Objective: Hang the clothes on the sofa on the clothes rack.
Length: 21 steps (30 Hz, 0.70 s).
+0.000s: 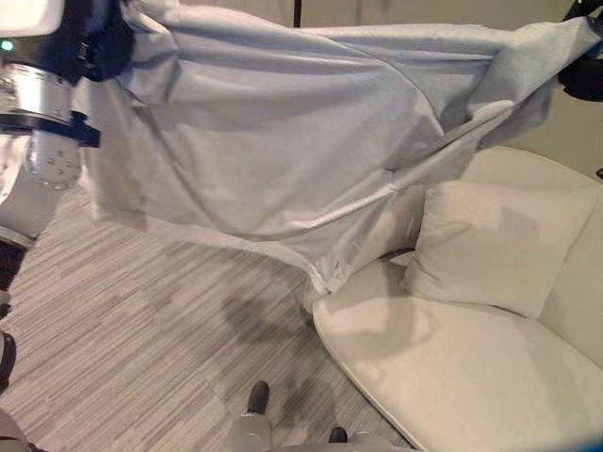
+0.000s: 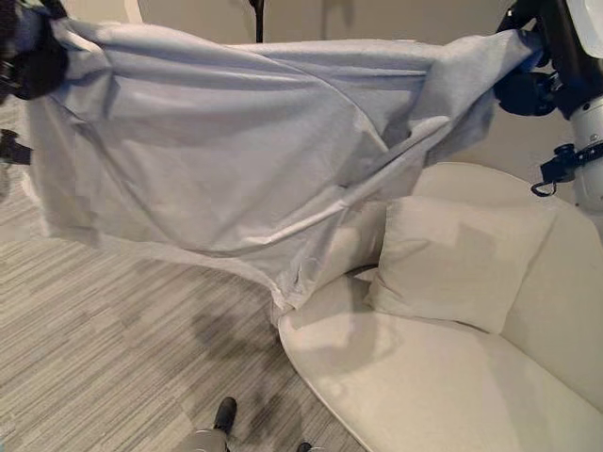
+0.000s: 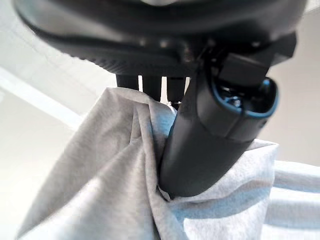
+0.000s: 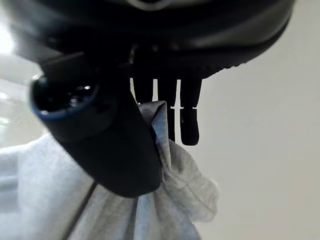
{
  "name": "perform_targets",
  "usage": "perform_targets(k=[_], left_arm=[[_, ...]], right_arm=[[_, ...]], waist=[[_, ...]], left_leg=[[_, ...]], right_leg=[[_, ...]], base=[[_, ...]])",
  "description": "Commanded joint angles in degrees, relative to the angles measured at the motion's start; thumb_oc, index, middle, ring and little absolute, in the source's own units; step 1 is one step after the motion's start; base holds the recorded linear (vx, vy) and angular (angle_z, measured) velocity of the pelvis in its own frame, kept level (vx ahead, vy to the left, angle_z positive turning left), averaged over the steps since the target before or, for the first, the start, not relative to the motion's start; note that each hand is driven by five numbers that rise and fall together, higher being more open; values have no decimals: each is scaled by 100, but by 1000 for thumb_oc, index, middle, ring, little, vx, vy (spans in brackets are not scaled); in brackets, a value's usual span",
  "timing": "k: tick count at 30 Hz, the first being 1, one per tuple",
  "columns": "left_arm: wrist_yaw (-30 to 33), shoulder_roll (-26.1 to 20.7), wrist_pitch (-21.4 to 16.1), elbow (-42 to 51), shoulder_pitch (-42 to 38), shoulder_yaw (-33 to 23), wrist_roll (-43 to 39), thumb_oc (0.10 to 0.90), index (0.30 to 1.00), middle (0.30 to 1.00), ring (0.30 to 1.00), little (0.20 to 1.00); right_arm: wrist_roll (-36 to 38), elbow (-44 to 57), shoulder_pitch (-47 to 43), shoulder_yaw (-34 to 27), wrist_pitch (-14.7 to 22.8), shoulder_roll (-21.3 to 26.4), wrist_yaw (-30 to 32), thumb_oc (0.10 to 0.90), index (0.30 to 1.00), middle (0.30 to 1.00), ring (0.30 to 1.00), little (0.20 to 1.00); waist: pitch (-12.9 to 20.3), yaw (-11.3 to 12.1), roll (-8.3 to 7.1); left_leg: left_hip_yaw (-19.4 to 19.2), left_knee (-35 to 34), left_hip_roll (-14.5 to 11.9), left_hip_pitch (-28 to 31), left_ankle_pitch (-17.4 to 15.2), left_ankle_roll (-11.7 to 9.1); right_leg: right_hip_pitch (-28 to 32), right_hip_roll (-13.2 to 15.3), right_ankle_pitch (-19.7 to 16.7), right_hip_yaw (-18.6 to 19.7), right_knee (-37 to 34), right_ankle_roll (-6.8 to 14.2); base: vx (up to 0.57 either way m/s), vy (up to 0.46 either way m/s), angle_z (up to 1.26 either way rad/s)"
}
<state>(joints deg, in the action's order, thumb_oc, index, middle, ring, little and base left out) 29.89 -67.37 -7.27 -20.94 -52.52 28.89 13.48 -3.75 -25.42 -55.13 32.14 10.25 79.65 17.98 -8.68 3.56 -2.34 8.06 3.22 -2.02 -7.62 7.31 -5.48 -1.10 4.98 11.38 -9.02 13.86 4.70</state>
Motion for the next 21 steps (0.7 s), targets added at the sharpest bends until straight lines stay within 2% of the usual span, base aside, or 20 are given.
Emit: perform_targets(k=[1,2,3,4,5,6,7,8,10,12,13,14,15,16,17,18,19,20,21], left_arm=[[252,-173,131,-627,-1067,-659,-260,400,300,300,300,300],[254,-172,125,-642,-1063,-667,-266,400,300,300,300,300],[280,-218,151,-725,-1300,-421,-268,400,300,300,300,300],[287,-204,146,-774,-1374,-358,-282,400,300,300,300,300],[333,-270,152,-966,-1562,-135,-293,400,300,300,300,300],[390,-357,152,-989,-1635,-52,-293,400,300,300,300,300],[396,-351,146,-1024,-1693,-5,-305,400,300,300,300,300],[460,-394,147,-1055,-1792,77,-353,400,300,300,300,300],[485,-349,105,-1050,-1855,72,-384,400,300,300,300,300],[490,-284,105,-1034,-1803,-16,-400,400,300,300,300,300],[489,-288,110,-1015,-1768,-39,-393,400,300,300,300,300],[492,-274,114,-982,-1808,-32,-377,400,300,300,300,300],[486,-291,123,-946,-1934,98,-348,400,300,300,300,300],[491,-296,131,-989,-1991,149,-349,400,300,300,300,300],[492,-295,130,-996,-2005,156,-351,400,300,300,300,300],[525,-413,196,-1035,-2101,241,-342,400,300,300,300,300],[551,-472,214,-1006,-2088,183,-301,400,300,300,300,300],[550,-499,235,-943,-2049,100,-271,400,300,300,300,300],[553,-505,238,-879,-2014,27,-265,400,300,300,300,300]], right_arm=[[451,-83,-1500,33,-187,352,403,400,300,300,300,300],[459,-106,-1592,125,-186,345,403,400,300,300,300,300],[427,-134,-1762,352,-199,376,393,400,300,300,300,300],[442,-176,-1870,454,-195,373,393,400,300,300,300,300],[442,-222,-2061,605,-171,419,471,400,300,300,300,300],[444,-257,-2160,656,-157,483,555,400,300,300,300,300],[457,-293,-2249,739,-148,478,559,400,300,300,300,300],[421,-385,-2425,881,-161,493,645,400,300,300,300,300],[362,-401,-2546,961,-238,471,632,400,300,300,300,300],[246,-408,-2474,921,-349,392,577,400,300,300,300,300],[233,-383,-2416,871,-361,390,577,400,300,300,300,300],[128,-343,-2352,790,-421,328,537,400,300,300,300,300],[65,-343,-2401,783,-465,323,597,400,300,300,300,300],[41,-440,-2432,823,-476,319,588,400,300,300,300,300],[44,-450,-2457,842,-472,319,589,400,300,300,300,300],[34,-475,-2668,1048,-487,236,571,400,300,300,300,300],[83,-536,-2777,1117,-470,203,573,400,300,300,300,300],[114,-535,-2831,1159,-452,174,563,400,300,300,300,300],[128,-511,-2888,1190,-448,179,554,400,300,300,300,300]], waist=[[-60,-10,-411],[-48,-18,-389],[61,-16,-396],[52,4,-408],[117,22,-409],[118,55,-430],[130,45,-440],[162,71,-430],[288,76,-327],[456,107,-192],[453,112,-206],[545,111,-198],[571,138,-251],[567,157,-277],[569,173,-277],[531,183,-268],[505,201,-258],[473,189,-249],[455,164,-227]], left_leg=[[-853,1462,514,8,-840,-149],[-854,1512,501,-25,-871,-151],[-942,877,196,-41,-962,-11],[-962,767,208,22,-914,-11],[-959,-65,-130,-96,-590,-20],[-941,-402,-259,-294,-517,-69],[-938,-524,-249,-250,-454,-78],[-911,-822,-409,-581,-372,-177],[-1040,-822,-493,-615,-265,-260],[-1028,-822,-420,-434,8,-259],[-1040,-822,-405,-417,6,-253],[-1057,-773,-215,-206,50,-151],[-1101,-748,-38,-49,-49,-43],[-1158,-745,106,100,-122,61],[-1177,-755,111,90,-99,77],[-1265,-780,291,404,-254,253],[-1339,-790,343,481,-312,304],[-1350,-785,369,588,-396,324],[-1295,-818,381,706,-465,345]], right_leg=[[715,-255,-1047,-58,-1544,128],[714,-270,-1057,-57,-1566,127],[832,-207,-975,-83,-1652,214],[838,-191,-973,-68,-1657,216],[931,-150,-821,-106,-1743,230],[1008,-115,-732,-127,-1779,265],[1000,-109,-716,-137,-1780,264],[1236,-42,-606,-115,-1873,317],[1423,68,-571,-102,-1886,438],[1595,344,-663,-101,-1825,605],[1609,364,-663,-96,-1828,616],[1508,772,-1135,-76,-1361,719],[1381,997,-1516,-12,-948,759],[1283,1169,-1872,31,-602,762],[1258,1178,-1893,54,-604,772],[1017,1461,-2506,-35,24,662],[939,1523,-2662,-105,222,663],[816,1459,-2577,-95,339,647],[607,1247,-2313,-60,315,594]], base=[[74,62,2],[323,155,-1],[248,93,5],[448,190,3],[330,167,9],[335,164,0],[379,203,3],[393,226,7],[531,349,5],[489,340,3],[473,380,-4],[409,381,7],[532,518,2],[242,285,3],[348,427,-8],[331,383,-15],[456,443,-8],[347,212,-8],[232,110,-5]])
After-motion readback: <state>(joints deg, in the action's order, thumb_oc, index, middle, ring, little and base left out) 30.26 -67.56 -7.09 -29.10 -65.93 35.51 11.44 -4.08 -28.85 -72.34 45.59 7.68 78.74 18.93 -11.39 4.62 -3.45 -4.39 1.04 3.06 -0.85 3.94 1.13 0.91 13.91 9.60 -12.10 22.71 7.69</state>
